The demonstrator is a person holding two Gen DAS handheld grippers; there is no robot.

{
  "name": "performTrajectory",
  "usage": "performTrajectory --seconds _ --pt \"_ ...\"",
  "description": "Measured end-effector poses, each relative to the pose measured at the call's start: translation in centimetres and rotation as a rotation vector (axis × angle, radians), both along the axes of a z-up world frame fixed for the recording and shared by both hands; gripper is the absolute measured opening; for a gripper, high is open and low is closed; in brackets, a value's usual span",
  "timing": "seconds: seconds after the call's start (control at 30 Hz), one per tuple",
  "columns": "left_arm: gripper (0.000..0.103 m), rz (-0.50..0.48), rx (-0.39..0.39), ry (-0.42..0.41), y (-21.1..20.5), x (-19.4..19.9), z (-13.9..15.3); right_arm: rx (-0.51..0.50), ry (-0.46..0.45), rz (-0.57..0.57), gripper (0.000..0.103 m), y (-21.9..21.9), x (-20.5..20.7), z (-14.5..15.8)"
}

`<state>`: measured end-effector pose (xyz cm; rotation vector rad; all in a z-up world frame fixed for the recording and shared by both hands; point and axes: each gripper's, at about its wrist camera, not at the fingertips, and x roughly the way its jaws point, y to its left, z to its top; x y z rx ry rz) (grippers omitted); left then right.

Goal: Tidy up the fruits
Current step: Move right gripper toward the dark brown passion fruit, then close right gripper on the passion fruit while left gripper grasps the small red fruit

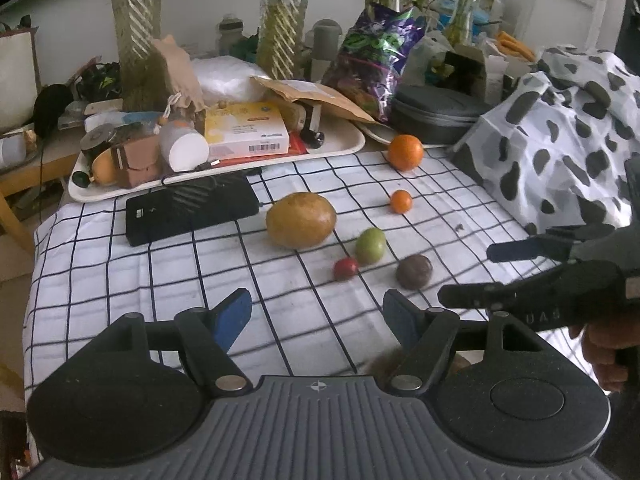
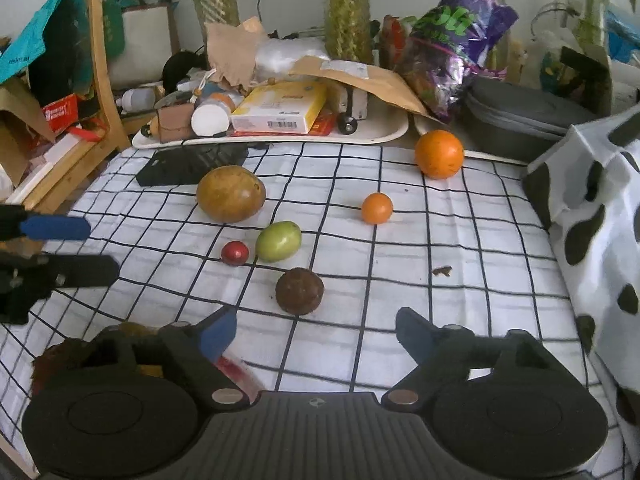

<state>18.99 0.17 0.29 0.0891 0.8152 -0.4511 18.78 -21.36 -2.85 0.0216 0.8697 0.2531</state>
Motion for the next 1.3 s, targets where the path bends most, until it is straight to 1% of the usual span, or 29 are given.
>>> performTrajectory --seconds 0.07,0.1,0.17,0.33,0.43,0.53,0.57,0.63,0.73,0.77,0.8,0.93,0.97,1.0,1.03,1.07,1.23,1.3 --pt "0.071 0.002 0.001 0.007 0.0 0.8 -0.3 -0.018 0.0 0.025 0.073 0.4 0.5 -0.3" --pt "0.071 -0.001 0.001 0.012 -0.1 1.1 -0.4 -0.029 -0.001 0.038 0.071 0.7 0.7 -0.4" --pt "0.071 -0.011 0.007 0.024 -0.4 1.7 -0.8 -0.053 0.0 0.072 0.062 1.2 1.1 -0.8" --pt "0.071 -0.041 0.016 0.036 -1.0 3.0 -1.5 -0.115 -0.006 0.147 0.052 2.8 1.9 -1.5" --pt "0.071 -0.056 0.002 0.05 -1.3 3.7 -1.9 -0.149 -0.013 0.17 0.048 3.5 2.5 -1.9" --pt "0.071 -0.074 0.001 0.054 -1.6 4.2 -2.2 -0.179 -0.015 0.187 0.039 4.0 3.1 -2.3" --pt "0.071 -0.082 -0.002 0.055 -1.7 4.3 -2.3 -0.195 -0.018 0.188 0.034 4.2 3.2 -2.4" --pt "0.071 -0.102 -0.017 0.059 -1.8 4.5 -2.5 -0.204 -0.02 0.198 0.033 4.2 3.4 -2.5" --pt "0.067 -0.143 -0.03 0.062 -2.3 4.7 -2.9 -0.163 0.006 0.187 0.033 3.6 3.6 -2.2" --pt "0.059 -0.156 -0.031 0.063 -2.5 4.7 -3.0 -0.151 0.011 0.179 0.033 3.4 3.6 -2.0" --pt "0.054 -0.168 -0.026 0.069 -2.7 4.8 -3.2 -0.144 0.01 0.169 0.033 3.1 3.6 -1.8" --pt "0.053 -0.205 -0.002 0.069 -3.6 5.1 -3.9 -0.121 0.004 0.126 0.033 2.0 3.9 -1.1" --pt "0.05 -0.212 0.002 0.069 -3.7 5.2 -4.0 -0.114 0.001 0.121 0.033 1.8 3.9 -1.0" --pt "0.041 -0.217 0.007 0.069 -3.9 5.3 -4.2 -0.108 -0.001 0.118 0.033 1.6 4.0 -0.9" --pt "0.038 -0.223 0.012 0.068 -4.0 5.5 -4.3 -0.106 0.001 0.115 0.033 1.5 4.0 -0.8" --pt "0.036 -0.23 0.017 0.064 -4.2 5.7 -4.4 -0.106 0.004 0.114 0.033 1.4 4.0 -0.8" --pt "0.034 -0.249 0.055 0.05 -5.0 6.3 -5.0 -0.098 0.01 0.108 0.033 0.9 4.3 -0.9" --pt "0.024 -0.259 0.07 0.045 -5.3 6.5 -5.3 -0.093 0.011 0.105 0.033 0.7 4.4 -0.8"
